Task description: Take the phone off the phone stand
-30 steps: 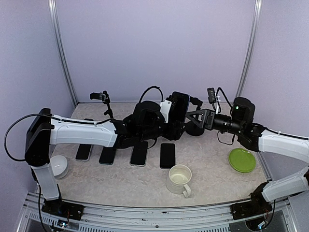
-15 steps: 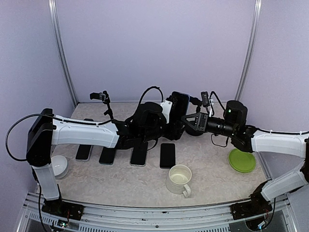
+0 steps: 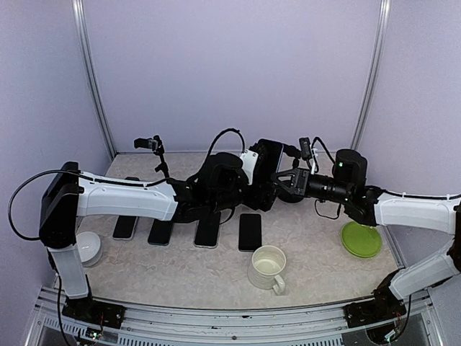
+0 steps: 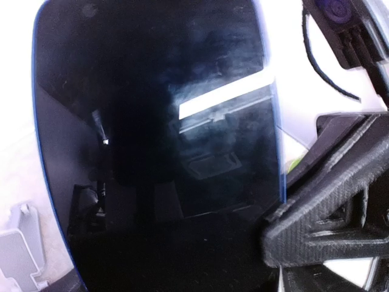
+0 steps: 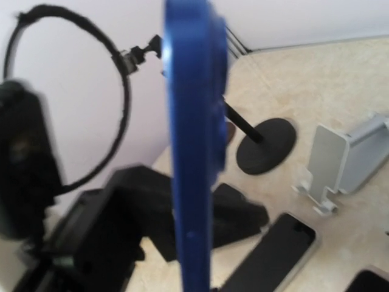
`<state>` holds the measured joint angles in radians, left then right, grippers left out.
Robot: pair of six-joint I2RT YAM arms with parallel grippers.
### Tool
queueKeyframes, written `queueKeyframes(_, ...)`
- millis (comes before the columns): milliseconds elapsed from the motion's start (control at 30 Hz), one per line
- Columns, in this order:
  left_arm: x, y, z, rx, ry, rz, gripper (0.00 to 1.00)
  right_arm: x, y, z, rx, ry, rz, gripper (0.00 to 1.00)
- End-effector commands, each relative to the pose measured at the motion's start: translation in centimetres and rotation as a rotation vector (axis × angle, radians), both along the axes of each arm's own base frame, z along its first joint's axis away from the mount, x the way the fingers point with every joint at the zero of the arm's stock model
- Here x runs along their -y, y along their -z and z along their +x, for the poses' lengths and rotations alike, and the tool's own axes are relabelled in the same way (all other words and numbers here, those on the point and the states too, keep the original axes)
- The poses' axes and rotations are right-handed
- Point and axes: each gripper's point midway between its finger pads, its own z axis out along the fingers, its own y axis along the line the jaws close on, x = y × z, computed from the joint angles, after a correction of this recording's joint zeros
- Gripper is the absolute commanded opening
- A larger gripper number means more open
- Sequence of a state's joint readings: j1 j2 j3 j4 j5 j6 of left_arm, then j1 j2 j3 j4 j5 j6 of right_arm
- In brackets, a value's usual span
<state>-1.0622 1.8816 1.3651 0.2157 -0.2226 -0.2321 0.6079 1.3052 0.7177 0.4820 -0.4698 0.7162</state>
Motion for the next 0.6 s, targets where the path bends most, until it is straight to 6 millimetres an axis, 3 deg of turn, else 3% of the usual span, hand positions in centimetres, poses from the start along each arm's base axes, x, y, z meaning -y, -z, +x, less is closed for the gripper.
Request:
queueKeyframes(0, 0.9, -3.5, -1.2, 0.065, 0.054, -0.063, 0.98, 0.6, -1.6, 0.8, 0.017, 0.027, -0.011, 0.0)
queueKeyframes(367, 0.5, -1.8, -2.9, 0.045, 0.126, -0.037, 0.99, 3.9, -2.3, 2.7, 0.006, 0.062, -0.023, 0.0)
queueKeyframes(567, -1.2, -1.4, -3.1, 0.04, 0.099, -0.027, 0.99, 6.5, 0.0, 3.0, -0.064, 0.082, -0.103, 0.0)
